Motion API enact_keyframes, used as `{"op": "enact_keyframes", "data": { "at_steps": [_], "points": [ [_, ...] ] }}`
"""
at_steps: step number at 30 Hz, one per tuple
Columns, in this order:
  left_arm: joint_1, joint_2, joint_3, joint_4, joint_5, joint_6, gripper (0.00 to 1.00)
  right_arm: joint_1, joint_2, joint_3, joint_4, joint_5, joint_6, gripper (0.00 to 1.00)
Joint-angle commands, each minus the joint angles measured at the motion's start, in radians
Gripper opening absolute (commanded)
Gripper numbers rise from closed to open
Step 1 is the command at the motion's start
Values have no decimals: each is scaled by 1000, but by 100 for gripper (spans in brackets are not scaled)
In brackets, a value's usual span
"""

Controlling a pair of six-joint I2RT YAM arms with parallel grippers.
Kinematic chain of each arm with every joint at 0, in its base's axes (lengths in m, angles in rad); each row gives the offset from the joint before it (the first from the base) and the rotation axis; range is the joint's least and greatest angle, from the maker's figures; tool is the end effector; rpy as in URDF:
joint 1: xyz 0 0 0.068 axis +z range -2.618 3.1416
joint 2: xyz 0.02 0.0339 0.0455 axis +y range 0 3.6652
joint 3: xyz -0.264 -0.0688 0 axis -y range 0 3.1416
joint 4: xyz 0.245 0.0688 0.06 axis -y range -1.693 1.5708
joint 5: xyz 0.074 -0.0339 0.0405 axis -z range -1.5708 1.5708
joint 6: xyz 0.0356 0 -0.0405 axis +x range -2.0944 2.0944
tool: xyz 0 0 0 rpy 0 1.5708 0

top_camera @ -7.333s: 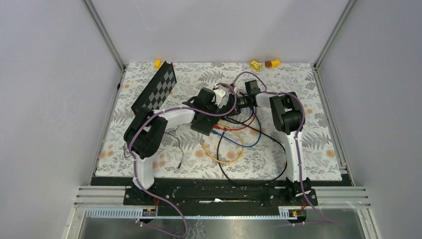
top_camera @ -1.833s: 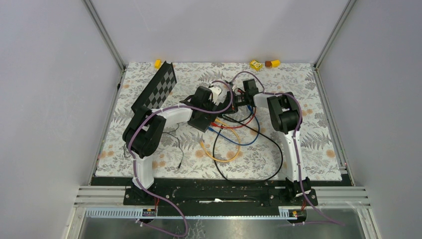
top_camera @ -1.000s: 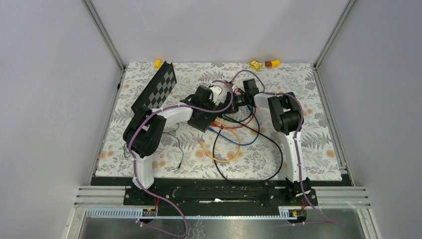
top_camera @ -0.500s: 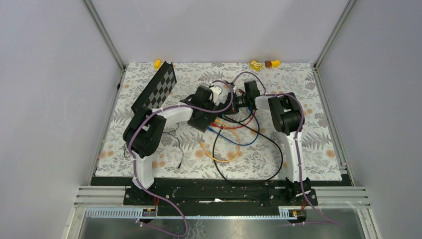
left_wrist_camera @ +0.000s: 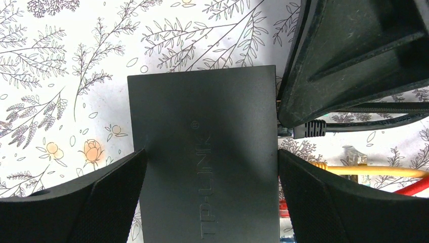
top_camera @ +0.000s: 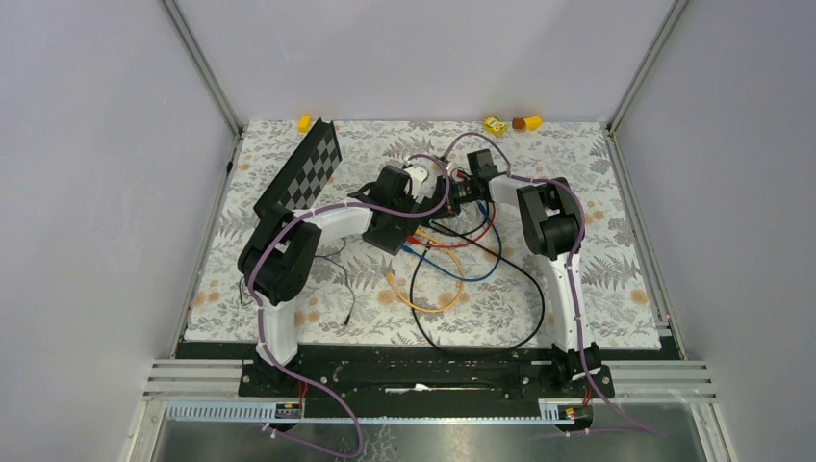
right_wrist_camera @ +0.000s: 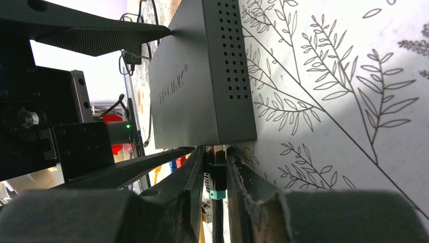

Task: Pull the plug from the switch port
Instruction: Pull the connector from the switch port.

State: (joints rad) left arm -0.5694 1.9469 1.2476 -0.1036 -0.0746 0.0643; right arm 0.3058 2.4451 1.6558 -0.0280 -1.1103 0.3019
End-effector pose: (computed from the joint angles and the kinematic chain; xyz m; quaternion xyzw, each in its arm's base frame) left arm 0.3544 -0.2237 0.1685 0.2754 0.8848 -0.0601 0.3711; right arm 0.4664 0.1807 0.0857 -0.1955 0.7898 0.5612 0.1517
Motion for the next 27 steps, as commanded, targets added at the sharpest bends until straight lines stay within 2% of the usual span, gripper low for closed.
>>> {"op": "enact_keyframes", "data": {
  "at_steps": [1, 3, 6, 14, 17, 21, 24, 27],
  "points": [
    [23, 27, -6, -81, -64, -1, 98, -4, 19, 44, -124, 5, -95, 0],
    [23, 29, -5, -81, -64, -3, 98, -2, -1, 7, -78, 26, -47, 0],
    [23, 30, -5, -79, -64, -7, 98, 0, -52, -105, 83, 69, 62, 0],
    [23, 33, -2, -79, -75, -9, 98, 3, -122, -189, 102, 175, 77, 0],
    [23, 35, -1, -79, -72, -8, 98, 3, -94, -117, 23, 138, 19, 0],
    [23, 33, -2, -81, -69, -10, 98, -2, -4, 63, -211, 56, -139, 0],
    [23, 30, -5, -81, -73, -8, 98, -3, 35, 128, -282, 24, -199, 0],
    [23, 28, -7, -80, -74, -6, 98, -2, 38, 121, -283, 23, -197, 0]
  ]
}}
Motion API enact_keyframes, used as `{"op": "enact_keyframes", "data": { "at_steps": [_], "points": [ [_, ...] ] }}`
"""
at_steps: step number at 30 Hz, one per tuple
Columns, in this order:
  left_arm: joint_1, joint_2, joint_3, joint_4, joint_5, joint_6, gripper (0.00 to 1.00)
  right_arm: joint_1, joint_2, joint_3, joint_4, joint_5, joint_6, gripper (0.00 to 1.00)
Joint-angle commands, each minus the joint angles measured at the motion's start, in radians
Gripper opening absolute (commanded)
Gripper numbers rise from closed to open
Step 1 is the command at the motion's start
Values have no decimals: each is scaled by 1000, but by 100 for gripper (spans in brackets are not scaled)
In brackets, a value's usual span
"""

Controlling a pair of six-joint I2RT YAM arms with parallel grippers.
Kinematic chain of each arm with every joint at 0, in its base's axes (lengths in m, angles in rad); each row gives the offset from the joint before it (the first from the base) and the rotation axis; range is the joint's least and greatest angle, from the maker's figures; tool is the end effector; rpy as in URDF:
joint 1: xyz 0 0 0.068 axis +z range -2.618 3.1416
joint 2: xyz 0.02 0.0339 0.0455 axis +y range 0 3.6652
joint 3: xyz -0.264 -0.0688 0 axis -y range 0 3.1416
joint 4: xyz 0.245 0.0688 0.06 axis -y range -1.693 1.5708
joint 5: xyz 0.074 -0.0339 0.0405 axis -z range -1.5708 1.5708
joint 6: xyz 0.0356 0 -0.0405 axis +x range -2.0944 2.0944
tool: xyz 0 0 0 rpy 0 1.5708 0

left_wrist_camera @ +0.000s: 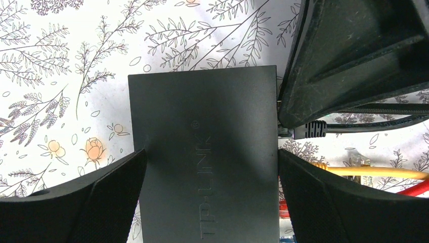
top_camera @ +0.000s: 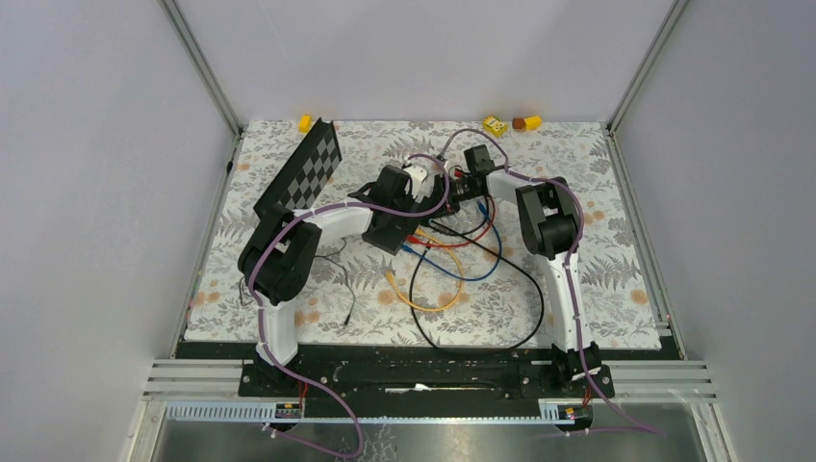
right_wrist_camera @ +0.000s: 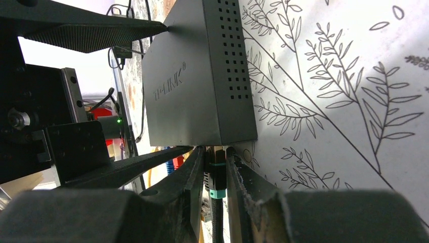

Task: Pull the plug from the switch port
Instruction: Pull the connector from the switch port.

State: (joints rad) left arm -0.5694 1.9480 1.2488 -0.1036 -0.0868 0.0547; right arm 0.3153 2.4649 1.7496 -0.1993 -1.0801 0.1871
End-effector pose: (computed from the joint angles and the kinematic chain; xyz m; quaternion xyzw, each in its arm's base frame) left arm 0.3549 -0.2235 0.1684 0.2689 0.8866 -0.0564 0.3722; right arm 0.4709 0.1866 0.0915 -0.2174 0.7997 0.5402 0.1467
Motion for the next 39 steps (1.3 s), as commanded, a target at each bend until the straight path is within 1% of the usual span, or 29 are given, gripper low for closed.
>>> {"op": "enact_keyframes", "data": {
  "at_steps": [1, 6, 9, 11, 13, 16, 19, 21, 22, 24, 25, 26, 28, 30, 32, 34, 35, 39],
  "points": [
    [23, 28, -8, -79, -62, 2, 98, -10, 7, 5, -81, -4, -58, 0],
    [24, 40, 0, -78, -66, -1, 98, -7, -85, -219, 255, 37, 173, 0],
    [23, 43, 5, -79, -73, -3, 98, -5, -113, -313, 367, 68, 249, 0],
    [24, 44, 5, -78, -75, -3, 98, -5, -119, -335, 393, 77, 260, 0],
    [24, 45, 5, -79, -78, -4, 98, -8, -113, -310, 358, 72, 222, 0],
    [24, 45, 7, -79, -79, -4, 98, -13, -78, -196, 148, 40, 78, 0],
    [25, 42, 5, -80, -83, -3, 98, -23, -20, -36, -88, 12, -98, 0],
    [25, 40, 3, -78, -85, -2, 98, -32, 23, 51, -201, 2, -195, 0],
    [26, 39, 3, -77, -87, -2, 98, -33, 33, 76, -228, 2, -218, 0],
    [28, 39, 2, -77, -86, -3, 98, -34, 36, 79, -228, 0, -213, 0],
    [29, 39, 2, -77, -86, -3, 98, -33, 30, 57, -192, -5, -174, 0],
    [30, 40, 1, -77, -85, -4, 98, -32, 15, 13, -120, -11, -106, 0],
    [31, 43, 4, -79, -85, -6, 98, -28, -37, -157, 107, 4, 64, 0],
    [31, 46, 8, -79, -86, -10, 98, -25, -77, -264, 297, 31, 190, 0],
    [31, 51, 14, -84, -86, -12, 98, -22, -101, -329, 394, 62, 270, 0],
    [32, 56, 21, -94, -87, -15, 98, -22, -120, -367, 443, 84, 304, 0],
    [33, 58, 21, -94, -86, -15, 98, -23, -125, -368, 438, 85, 295, 0],
    [33, 58, 21, -94, -79, -17, 98, -40, -122, -307, 302, 90, 176, 6]
  ]
}}
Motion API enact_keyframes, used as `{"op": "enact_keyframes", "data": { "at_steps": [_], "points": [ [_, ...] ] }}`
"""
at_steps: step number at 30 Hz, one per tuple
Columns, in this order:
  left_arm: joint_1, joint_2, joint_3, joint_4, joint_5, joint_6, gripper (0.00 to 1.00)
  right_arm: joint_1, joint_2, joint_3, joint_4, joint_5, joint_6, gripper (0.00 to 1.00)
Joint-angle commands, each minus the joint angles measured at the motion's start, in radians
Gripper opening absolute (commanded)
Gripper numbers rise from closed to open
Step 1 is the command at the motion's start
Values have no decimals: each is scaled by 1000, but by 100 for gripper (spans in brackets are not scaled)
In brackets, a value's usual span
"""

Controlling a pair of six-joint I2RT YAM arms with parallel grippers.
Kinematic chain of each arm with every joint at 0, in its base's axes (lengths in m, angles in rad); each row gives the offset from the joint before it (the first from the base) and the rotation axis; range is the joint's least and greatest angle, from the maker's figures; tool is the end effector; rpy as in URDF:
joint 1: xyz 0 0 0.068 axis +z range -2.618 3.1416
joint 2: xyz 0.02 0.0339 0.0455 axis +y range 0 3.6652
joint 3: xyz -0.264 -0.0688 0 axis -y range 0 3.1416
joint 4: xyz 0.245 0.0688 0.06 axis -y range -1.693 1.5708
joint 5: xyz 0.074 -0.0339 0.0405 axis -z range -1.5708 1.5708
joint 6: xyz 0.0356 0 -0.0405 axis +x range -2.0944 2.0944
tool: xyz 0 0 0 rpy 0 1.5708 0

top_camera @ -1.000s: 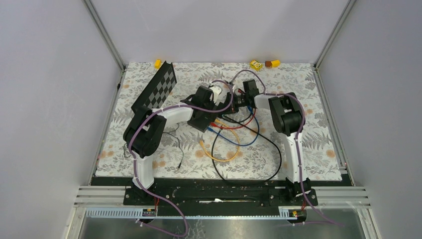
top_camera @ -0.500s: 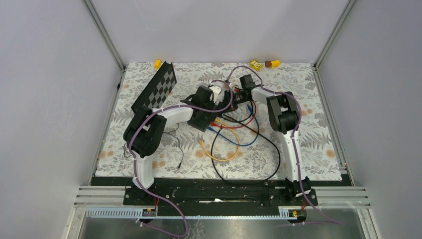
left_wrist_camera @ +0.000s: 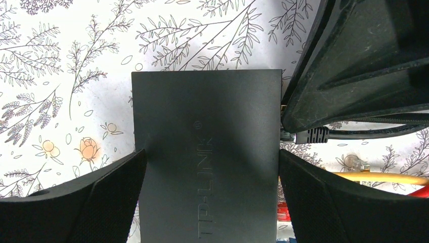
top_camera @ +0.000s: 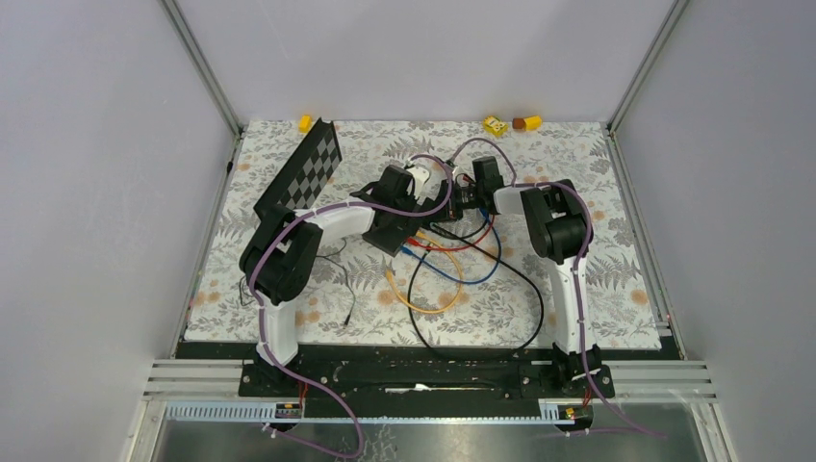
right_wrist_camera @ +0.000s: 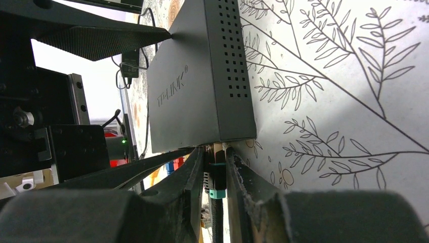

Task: Pull the plug from the switch port
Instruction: Pull the connector from the switch port.

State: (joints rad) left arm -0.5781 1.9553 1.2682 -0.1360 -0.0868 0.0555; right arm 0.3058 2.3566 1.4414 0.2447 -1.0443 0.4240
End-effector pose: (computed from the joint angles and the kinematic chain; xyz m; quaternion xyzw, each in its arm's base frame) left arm 0.3542 -0.2274 0.1689 0.2747 0.8887 -0.0552 0.3629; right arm 0.4443 0.1726 0.0854 -0.1705 0.7919 0.5541 0.1920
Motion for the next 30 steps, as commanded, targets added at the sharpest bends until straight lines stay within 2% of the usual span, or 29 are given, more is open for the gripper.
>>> {"op": "enact_keyframes", "data": {
  "at_steps": [1, 4, 7, 12, 21, 30],
  "points": [
    [41, 50, 2, -63, -77, -17, 98, -36, -6, 27, -175, 44, -85, 10],
    [41, 49, 2, -64, -68, -20, 98, -49, 35, 109, -288, 14, -145, 25],
    [42, 46, 2, -63, -63, -19, 98, -48, 50, 131, -300, -6, -141, 37],
    [41, 46, -1, -62, -58, -20, 98, -45, 51, 126, -301, 4, -138, 49],
    [41, 50, 2, -59, -53, -22, 98, -16, 67, 140, -307, 16, -133, 50],
    [41, 45, 0, -59, -48, -22, 98, 20, 95, 166, -331, 19, -134, 46]
  ]
}}
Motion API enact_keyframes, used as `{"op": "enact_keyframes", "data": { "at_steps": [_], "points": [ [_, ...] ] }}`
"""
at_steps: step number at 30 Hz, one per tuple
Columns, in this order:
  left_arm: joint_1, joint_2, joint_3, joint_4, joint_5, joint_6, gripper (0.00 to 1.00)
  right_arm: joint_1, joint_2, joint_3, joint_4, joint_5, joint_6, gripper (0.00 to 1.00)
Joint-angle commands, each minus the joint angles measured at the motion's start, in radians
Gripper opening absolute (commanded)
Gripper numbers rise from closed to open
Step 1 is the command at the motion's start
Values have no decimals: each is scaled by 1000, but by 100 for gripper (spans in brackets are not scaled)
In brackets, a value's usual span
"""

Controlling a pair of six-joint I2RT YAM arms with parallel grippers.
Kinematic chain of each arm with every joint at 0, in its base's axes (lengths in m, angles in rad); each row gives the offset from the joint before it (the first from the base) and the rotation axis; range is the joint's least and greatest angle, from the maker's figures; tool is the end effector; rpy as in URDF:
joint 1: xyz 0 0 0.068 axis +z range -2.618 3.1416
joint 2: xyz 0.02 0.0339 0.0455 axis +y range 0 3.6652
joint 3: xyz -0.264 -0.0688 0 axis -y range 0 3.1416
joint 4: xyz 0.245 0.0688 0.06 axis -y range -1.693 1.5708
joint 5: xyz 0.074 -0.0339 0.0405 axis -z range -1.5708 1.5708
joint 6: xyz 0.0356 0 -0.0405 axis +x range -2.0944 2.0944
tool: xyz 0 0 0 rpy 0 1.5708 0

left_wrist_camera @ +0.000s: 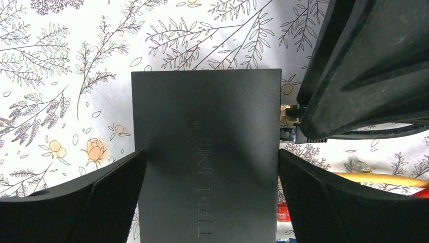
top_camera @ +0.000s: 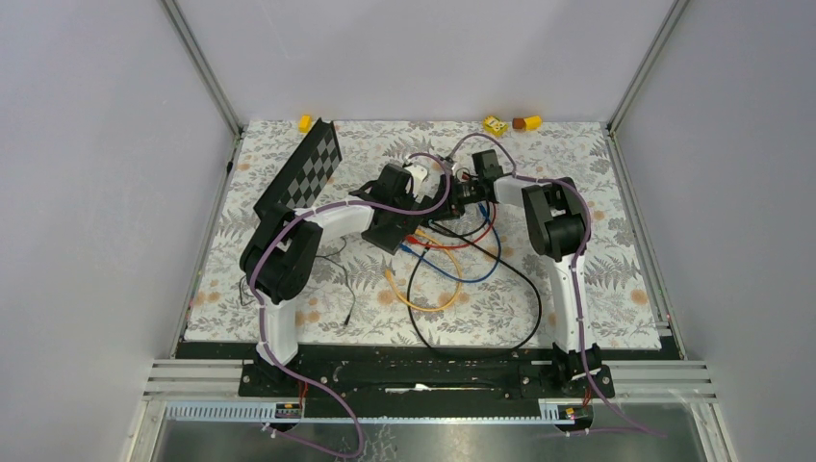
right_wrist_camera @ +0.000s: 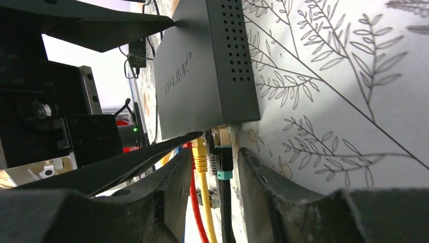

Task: Pull the plug from the switch port
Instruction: Pull the connector from the switch port.

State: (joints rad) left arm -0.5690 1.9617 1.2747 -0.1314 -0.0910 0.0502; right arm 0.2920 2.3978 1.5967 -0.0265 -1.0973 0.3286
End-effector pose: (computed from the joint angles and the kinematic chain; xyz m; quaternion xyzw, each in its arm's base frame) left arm 0.3580 -0.2251 0.1687 0.2672 0.8900 -0.0532 0.3656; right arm 0.4591 0.1711 0.0916 -0.1748 0.7983 0.5573 0.1466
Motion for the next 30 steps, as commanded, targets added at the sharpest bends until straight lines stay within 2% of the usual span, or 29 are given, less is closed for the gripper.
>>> {"op": "enact_keyframes", "data": {
  "at_steps": [1, 5, 9, 12, 20, 30],
  "points": [
    [32, 39, -6, -63, -44, -16, 98, 35, 56, 14, -59, 69, -38, 46],
    [32, 35, -9, -63, -43, -16, 98, 38, 61, 20, -71, 63, -42, 44],
    [33, 36, -9, -63, -44, -16, 98, 41, 65, 26, -77, 59, -51, 36],
    [32, 33, -11, -64, -45, -15, 98, 40, 63, 30, -79, 61, -49, 33],
    [32, 31, -14, -64, -46, -13, 98, 40, 80, 53, -79, 88, 9, 36],
    [32, 34, -13, -64, -40, -13, 98, 42, 78, 66, -129, 176, 51, 34]
  ]
}}
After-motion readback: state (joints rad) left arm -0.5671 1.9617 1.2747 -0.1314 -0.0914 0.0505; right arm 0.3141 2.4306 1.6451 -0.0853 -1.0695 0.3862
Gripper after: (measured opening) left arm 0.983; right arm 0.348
